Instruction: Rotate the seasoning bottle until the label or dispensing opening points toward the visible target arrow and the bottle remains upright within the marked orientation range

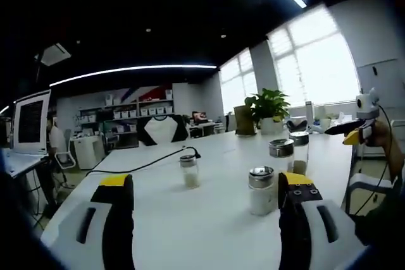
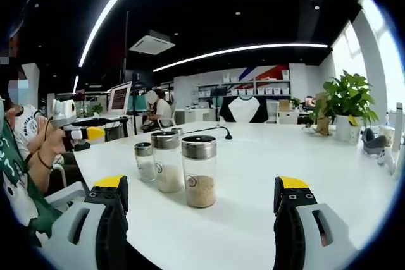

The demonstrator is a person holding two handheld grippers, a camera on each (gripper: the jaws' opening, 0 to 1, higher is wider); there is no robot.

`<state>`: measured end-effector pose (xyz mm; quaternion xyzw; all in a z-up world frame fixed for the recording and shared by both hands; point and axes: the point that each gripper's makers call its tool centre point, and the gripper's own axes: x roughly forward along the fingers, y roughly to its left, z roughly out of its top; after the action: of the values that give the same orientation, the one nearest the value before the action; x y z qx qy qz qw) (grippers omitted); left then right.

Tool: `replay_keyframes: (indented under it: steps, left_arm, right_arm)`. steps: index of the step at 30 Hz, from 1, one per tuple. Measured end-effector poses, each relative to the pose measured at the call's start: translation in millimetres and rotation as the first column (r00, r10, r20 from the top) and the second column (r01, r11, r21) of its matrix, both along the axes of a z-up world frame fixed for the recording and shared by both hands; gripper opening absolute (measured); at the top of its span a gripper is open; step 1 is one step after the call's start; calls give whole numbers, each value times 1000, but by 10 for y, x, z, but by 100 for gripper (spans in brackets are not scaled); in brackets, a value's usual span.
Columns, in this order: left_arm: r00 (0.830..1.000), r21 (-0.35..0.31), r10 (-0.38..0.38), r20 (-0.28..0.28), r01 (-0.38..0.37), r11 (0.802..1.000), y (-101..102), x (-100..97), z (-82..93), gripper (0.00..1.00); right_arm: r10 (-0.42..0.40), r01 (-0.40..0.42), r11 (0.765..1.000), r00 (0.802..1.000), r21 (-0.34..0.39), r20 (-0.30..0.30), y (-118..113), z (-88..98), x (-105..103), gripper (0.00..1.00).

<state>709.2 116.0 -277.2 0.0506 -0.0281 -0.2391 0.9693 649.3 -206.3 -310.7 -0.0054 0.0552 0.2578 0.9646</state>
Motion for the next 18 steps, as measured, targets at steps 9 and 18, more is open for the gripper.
replay_keyframes:
  steps: [9,18]
  left_arm:
    - [1000,2,-6,-1,6,1000,14,205,22,100]
    - [1000,-12,-17,4,17,1000,-29,461,55,100]
  right_arm:
    - [-1,1,1000,1000,0,-2,-8,-6,1,98]
    - [-4,4,1000,1000,0,-1,-17,3,0,98]
